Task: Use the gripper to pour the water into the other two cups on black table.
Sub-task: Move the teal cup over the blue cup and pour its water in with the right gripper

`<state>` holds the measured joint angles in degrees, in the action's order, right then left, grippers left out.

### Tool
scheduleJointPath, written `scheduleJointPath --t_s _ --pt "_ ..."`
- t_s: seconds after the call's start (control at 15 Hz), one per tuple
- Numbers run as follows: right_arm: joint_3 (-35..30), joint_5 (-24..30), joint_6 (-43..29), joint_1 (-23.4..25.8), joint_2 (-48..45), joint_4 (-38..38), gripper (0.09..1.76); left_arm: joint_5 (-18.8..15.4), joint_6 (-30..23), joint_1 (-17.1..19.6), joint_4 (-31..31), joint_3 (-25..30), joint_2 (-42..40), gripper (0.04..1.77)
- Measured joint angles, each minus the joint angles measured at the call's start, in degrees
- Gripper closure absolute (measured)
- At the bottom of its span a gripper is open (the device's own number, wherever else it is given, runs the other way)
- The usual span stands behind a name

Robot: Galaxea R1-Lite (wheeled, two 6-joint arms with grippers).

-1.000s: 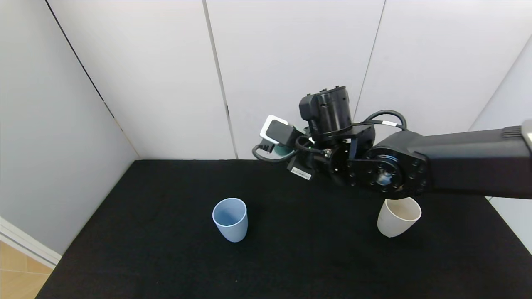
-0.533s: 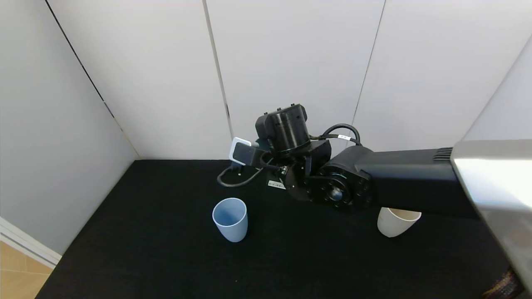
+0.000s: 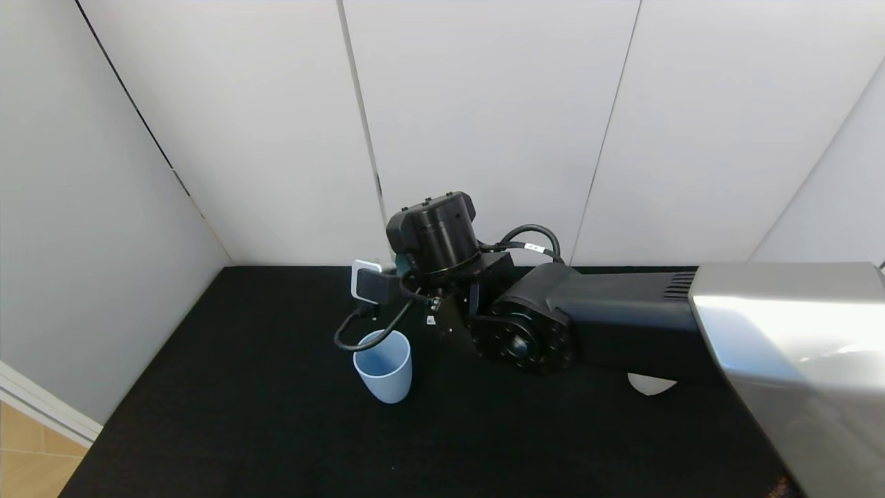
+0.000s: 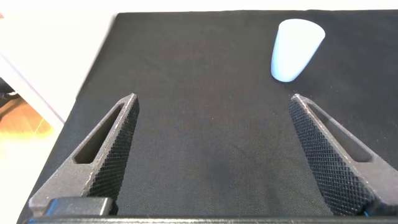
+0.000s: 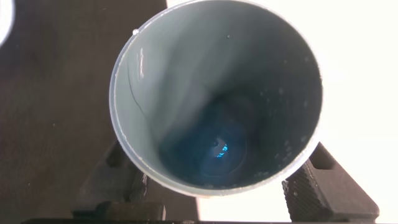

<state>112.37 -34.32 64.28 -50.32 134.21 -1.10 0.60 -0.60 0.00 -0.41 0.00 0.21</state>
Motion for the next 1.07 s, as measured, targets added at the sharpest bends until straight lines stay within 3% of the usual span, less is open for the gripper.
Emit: scheduleJointPath --t_s 0.4,1.07 --pt "0.4 -0.1 8.1 -0.7 1.2 -0.1 0.66 0.0 0.0 0.0 0.0 0.0 0.0 0.09" --pt "0.5 -5.7 17.4 -3.1 2.5 -0.5 0.66 0.0 0.0 0.0 0.0 0.0 0.0 0.09"
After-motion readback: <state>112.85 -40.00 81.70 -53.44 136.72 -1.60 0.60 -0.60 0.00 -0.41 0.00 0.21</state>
